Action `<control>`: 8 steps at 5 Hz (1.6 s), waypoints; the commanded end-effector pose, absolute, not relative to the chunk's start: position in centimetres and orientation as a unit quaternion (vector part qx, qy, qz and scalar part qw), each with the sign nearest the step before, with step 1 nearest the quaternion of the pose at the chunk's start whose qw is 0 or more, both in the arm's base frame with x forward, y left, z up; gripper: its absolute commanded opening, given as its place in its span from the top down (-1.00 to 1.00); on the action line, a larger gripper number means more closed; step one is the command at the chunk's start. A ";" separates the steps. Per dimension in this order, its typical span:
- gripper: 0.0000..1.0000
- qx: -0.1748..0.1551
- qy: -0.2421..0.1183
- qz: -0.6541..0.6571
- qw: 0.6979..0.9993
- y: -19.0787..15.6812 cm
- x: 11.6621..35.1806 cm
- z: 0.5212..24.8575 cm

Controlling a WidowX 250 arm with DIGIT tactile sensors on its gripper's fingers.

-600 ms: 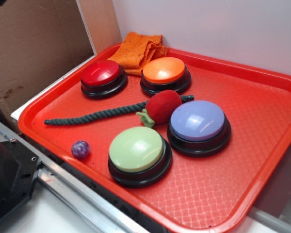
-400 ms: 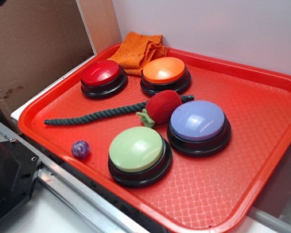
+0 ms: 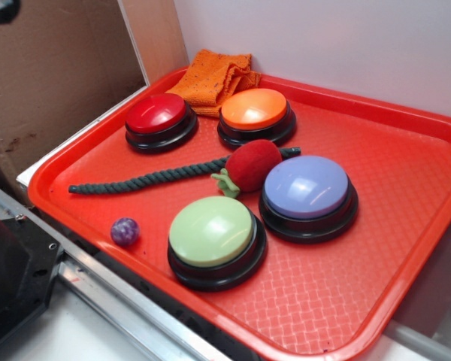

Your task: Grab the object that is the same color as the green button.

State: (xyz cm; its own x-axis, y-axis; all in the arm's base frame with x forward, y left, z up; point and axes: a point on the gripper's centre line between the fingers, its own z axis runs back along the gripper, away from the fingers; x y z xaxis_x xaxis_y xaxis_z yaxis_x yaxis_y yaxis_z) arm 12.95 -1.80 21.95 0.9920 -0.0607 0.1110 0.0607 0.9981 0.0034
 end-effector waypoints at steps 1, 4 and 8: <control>-1.00 0.018 -0.079 -0.123 0.989 -1.1 15.8 17.4; -1.00 -0.009 -0.079 -0.045 0.996 -1.3 20.5 7.5; -1.00 -0.009 -0.049 -0.013 0.999 -1.3 21.8 1.4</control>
State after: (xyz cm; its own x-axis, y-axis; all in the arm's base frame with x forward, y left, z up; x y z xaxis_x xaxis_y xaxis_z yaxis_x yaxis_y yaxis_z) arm 20.93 -1.16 0.82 0.9977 -0.0145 0.0656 0.0155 0.9998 -0.0143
